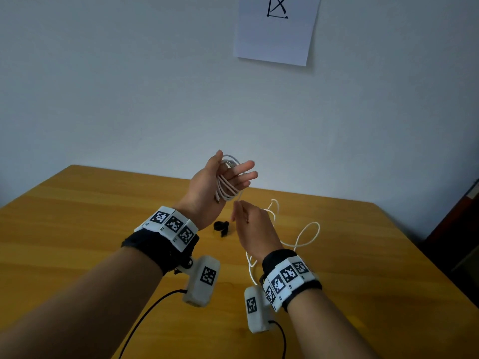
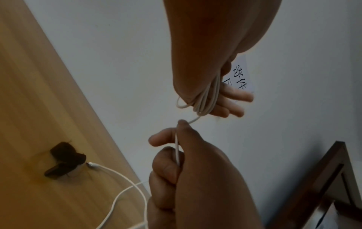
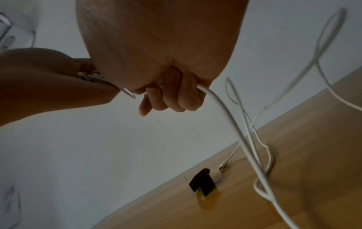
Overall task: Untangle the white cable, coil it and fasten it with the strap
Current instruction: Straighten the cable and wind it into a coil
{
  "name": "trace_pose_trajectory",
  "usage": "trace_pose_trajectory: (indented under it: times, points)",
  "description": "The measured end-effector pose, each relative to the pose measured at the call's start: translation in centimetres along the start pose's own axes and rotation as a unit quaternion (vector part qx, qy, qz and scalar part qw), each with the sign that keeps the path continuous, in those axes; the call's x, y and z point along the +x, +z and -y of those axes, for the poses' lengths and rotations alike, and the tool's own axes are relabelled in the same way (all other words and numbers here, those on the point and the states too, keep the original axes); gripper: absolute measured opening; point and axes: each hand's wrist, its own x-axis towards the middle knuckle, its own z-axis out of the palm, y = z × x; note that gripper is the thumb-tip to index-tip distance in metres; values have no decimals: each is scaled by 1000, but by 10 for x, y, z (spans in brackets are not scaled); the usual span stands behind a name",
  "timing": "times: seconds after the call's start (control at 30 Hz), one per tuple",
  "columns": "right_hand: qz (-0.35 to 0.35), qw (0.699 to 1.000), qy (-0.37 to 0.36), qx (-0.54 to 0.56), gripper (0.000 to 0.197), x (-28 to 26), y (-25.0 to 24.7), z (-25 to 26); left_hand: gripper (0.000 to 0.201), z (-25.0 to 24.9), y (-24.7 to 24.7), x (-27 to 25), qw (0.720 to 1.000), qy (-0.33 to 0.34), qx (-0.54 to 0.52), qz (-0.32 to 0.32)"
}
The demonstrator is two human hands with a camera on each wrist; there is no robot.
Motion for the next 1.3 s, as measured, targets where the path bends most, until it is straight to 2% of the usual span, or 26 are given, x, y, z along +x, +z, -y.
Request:
trace_pose_trajectory:
  times: [0.03, 0.1, 0.2, 0.27, 0.37, 0.43, 0.5, 0.67, 0.73, 0.8, 0.97, 1.1, 1.3]
  points:
    - [13, 1000, -10, -13, 46, 0, -1, 1, 34, 1, 0, 1, 1000, 12, 26, 9]
    - [30, 999, -21, -29, 46, 1, -2, 5, 50, 2, 1, 0, 997, 18, 71, 13]
    - [51, 997, -23, -48, 46, 1, -3, 10, 45, 8, -3, 3, 990, 43, 136, 13]
    - [63, 996, -22, -66, 43, 1, -3, 12, 56, 12, -7, 6, 977, 54, 208, 10]
    - [65, 994, -23, -79, 40, 2, 0, 9, 66, 17, -14, 8, 932, 74, 354, 5]
    - [67, 994, -20, -79, 37, 4, 2, 7, 59, 21, -17, 9, 899, 101, 426, -8]
    - [79, 993, -13, -81, 35, 5, 4, 7, 54, 27, -22, 11, 878, 102, 467, -16]
    - [103, 990, -8, -96, 20, 5, 0, 12, 45, 38, -31, 12, 835, 117, 537, -20]
    - [104, 990, -15, -97, 17, 5, -2, 14, 48, 36, -30, 9, 796, 134, 590, -6]
    - [101, 989, -17, -103, 24, 6, -3, 14, 52, 37, -33, 8, 759, 142, 635, -2]
    - [95, 989, -3, -111, 17, 4, -8, 15, 50, 35, -37, 4, 712, 127, 690, 21]
    - [77, 992, 18, -98, 19, 1, -10, 16, 45, 30, -34, -4, 683, 113, 721, 26]
    - [55, 994, 27, -89, 31, 4, -24, 9, 45, 25, -38, -12, 677, 77, 731, 35]
